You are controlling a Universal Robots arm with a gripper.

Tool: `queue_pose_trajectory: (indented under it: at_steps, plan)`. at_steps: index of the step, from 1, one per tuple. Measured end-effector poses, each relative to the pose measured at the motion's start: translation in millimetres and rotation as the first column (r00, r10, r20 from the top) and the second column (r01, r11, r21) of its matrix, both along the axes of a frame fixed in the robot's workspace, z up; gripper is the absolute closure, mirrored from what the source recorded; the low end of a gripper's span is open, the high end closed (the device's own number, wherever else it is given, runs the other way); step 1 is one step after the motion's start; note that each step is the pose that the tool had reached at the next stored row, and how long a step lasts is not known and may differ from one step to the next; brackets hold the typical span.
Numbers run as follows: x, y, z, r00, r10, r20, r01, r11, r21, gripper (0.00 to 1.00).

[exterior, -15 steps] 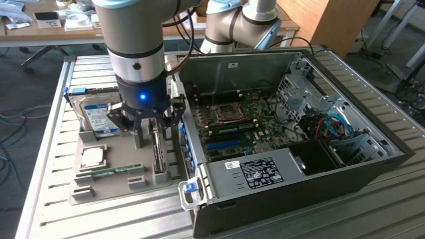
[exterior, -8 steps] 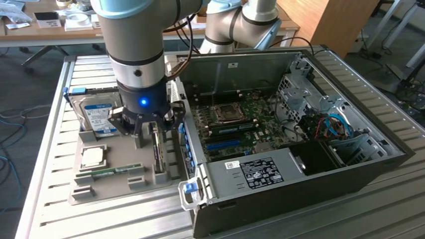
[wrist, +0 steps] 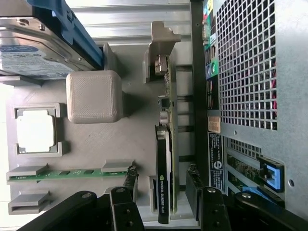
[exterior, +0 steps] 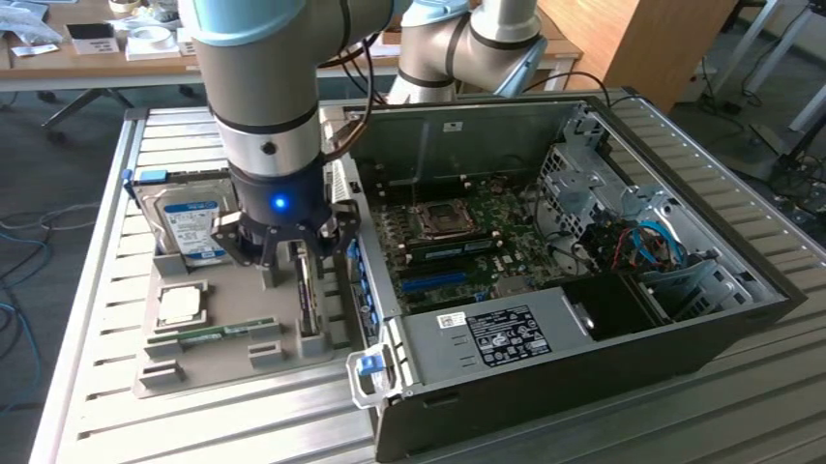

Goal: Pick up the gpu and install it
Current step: 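Pick up the gpu and move the gpu toward the slot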

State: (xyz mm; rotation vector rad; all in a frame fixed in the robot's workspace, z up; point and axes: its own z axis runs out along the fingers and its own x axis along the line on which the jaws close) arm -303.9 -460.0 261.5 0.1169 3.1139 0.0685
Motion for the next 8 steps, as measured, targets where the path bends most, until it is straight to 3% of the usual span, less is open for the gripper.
queue_pose_trajectory:
  at_steps: [8]
  plan:
    - [1.5,1.5,-7.5,1.0,0.0,0.0,0.0,1.0,0.0,0.47]
